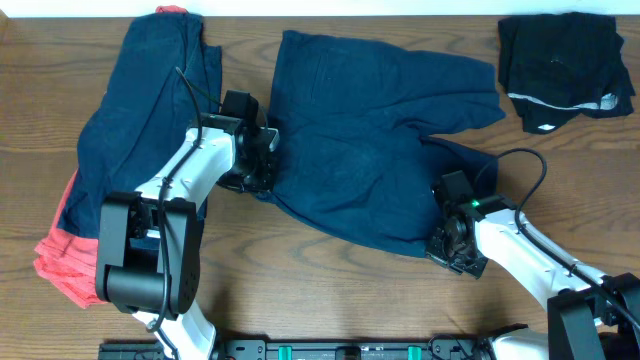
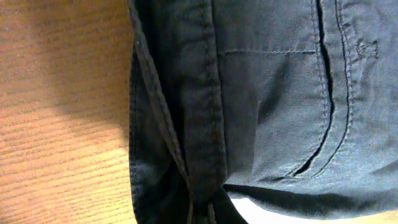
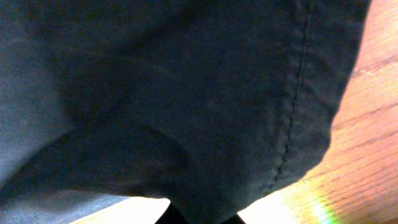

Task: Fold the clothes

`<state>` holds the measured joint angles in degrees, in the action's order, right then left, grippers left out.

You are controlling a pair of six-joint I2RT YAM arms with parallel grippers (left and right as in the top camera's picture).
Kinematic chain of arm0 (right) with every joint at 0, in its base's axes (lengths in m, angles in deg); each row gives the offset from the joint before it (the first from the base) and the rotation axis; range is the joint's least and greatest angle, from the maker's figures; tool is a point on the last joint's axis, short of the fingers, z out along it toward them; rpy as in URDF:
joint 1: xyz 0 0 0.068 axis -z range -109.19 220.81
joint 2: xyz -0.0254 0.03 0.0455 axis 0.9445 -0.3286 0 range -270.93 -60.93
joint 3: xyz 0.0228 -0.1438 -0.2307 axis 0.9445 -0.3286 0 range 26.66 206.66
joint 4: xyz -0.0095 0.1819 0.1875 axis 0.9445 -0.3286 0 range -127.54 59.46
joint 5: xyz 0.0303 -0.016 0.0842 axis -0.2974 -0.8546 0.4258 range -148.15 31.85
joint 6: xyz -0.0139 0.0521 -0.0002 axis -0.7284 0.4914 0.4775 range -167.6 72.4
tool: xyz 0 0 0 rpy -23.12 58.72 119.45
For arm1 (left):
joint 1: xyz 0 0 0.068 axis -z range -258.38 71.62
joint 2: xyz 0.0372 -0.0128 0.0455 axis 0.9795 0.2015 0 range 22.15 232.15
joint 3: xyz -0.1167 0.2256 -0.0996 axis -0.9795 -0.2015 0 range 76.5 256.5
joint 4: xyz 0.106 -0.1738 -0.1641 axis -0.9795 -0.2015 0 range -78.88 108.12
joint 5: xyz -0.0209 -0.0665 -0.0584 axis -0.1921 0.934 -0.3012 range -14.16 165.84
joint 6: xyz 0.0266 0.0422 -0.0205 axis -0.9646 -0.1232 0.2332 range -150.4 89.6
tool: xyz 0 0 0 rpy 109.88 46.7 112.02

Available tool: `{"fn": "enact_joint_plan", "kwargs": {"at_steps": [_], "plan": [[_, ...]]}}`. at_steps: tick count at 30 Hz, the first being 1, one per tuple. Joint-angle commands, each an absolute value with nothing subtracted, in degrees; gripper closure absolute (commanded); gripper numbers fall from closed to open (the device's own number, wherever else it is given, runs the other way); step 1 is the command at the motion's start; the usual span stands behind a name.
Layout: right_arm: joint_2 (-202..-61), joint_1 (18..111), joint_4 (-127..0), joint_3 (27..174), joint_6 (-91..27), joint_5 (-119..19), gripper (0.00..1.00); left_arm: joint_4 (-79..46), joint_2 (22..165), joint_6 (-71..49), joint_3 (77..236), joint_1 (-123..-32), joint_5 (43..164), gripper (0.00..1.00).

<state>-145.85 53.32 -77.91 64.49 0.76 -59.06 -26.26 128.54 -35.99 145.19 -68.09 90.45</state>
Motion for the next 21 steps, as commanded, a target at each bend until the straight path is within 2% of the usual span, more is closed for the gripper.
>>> {"fn": "enact_joint_plan", "kwargs": {"at_steps": [1,6,12,21], "plan": [[-145.50,53.34,-78.17,64.88,-3.19,-60.48,0.99,-27.33,126.62,-33.17,145.03,-68.46,89.65,0.94],[-141.15,55.61,-81.80,69.69,-9.62,-60.85,0.99,-30.08,121.96,-28.29,145.03,-69.69,86.98,0.94],[-134.42,62.87,-84.62,78.04,-19.13,-60.56,0.99,-34.67,113.96,-23.57,145.03,-70.82,83.46,0.94],[-131.32,71.83,-88.86,91.68,-29.77,-59.65,0.99,-41.17,111.08,-19.33,145.03,-70.67,83.53,0.94]]}}
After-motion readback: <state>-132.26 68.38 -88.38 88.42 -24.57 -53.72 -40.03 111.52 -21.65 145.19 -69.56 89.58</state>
